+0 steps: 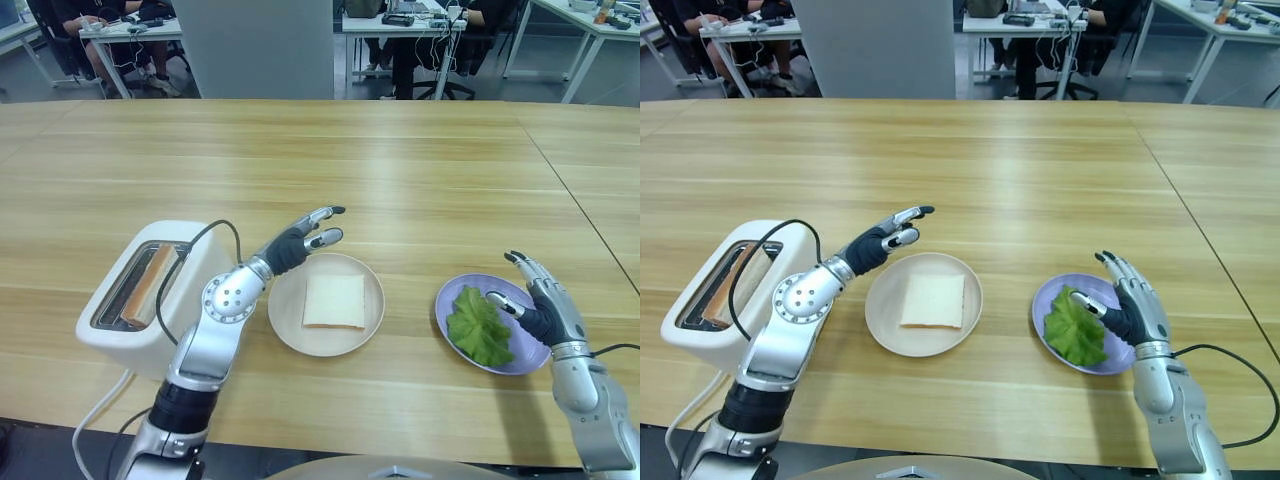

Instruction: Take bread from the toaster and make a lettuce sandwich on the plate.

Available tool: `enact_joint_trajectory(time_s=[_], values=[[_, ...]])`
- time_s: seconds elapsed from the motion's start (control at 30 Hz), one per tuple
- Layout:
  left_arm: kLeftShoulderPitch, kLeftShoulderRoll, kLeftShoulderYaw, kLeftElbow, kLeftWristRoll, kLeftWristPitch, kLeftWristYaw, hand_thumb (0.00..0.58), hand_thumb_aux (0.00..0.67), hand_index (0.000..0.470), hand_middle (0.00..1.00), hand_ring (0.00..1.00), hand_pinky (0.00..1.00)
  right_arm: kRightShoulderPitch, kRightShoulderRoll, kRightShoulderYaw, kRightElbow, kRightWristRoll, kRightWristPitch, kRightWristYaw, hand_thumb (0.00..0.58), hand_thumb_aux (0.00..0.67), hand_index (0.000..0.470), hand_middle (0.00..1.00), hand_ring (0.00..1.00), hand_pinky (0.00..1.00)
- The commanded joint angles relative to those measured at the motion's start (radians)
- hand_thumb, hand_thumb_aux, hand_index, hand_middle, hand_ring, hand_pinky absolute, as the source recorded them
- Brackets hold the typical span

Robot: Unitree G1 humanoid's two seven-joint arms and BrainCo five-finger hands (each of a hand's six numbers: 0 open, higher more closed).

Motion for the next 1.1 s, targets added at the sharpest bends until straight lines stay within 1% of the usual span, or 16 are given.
enact_joint_trajectory(time_s=[0.03,0.13,0.27,0.37,0.4,0.5,0.6,0.87,1.1], values=[[0.089,-0.068,0.068,-0.111,-0.029,0.033,0.098,0.000,0.000,0.000,0.00,0.00,0.00,0.010,-0.046,0.032,0.012,-0.102,0.027,-0.003,0.000,0.000,0.000,0.00,0.00,0.00],[0.172,-0.113,0.069,-0.167,-0.013,0.023,0.156,0.000,0.000,0.000,0.00,0.00,0.00,0.003,-0.061,0.056,0.011,-0.145,0.038,-0.010,0.000,0.000,0.000,0.00,0.00,0.00],[0.293,-0.152,0.034,-0.234,-0.021,0.019,0.183,0.000,0.000,0.000,0.00,0.00,0.00,0.002,-0.077,0.103,0.022,-0.192,0.061,0.024,0.000,0.000,0.000,0.00,0.00,0.00],[0.339,-0.162,0.013,-0.242,-0.020,0.011,0.194,0.000,0.000,0.000,0.00,0.00,0.00,0.006,-0.088,0.119,0.021,-0.191,0.038,0.007,0.000,0.000,0.000,0.00,0.00,0.00],[0.351,-0.169,0.010,-0.238,-0.021,0.006,0.203,0.000,0.000,0.000,0.00,0.00,0.00,-0.002,-0.100,0.119,0.050,-0.194,0.022,-0.018,0.000,0.000,0.000,0.03,0.03,0.03],[0.362,-0.170,0.004,-0.224,-0.013,-0.003,0.217,0.000,0.000,0.000,0.00,0.00,0.00,-0.023,-0.148,0.134,0.160,-0.196,-0.044,-0.080,0.000,0.000,0.000,0.03,0.03,0.03],[0.357,-0.164,0.006,-0.215,-0.012,-0.001,0.224,0.000,0.000,0.000,0.00,0.00,0.00,-0.015,-0.163,0.158,0.207,-0.197,-0.072,-0.102,0.000,0.000,0.000,0.04,0.04,0.04],[0.391,-0.150,-0.021,-0.241,-0.002,0.006,0.227,0.000,0.000,0.000,0.00,0.00,0.00,-0.009,-0.197,0.185,0.275,-0.211,-0.065,-0.120,0.000,0.000,0.000,0.04,0.04,0.04],[0.408,-0.159,-0.035,-0.265,-0.008,0.013,0.236,0.000,0.000,0.000,0.00,0.00,0.00,0.006,-0.215,0.202,0.235,-0.215,-0.068,-0.100,0.000,0.000,0.000,0.04,0.04,0.04]])
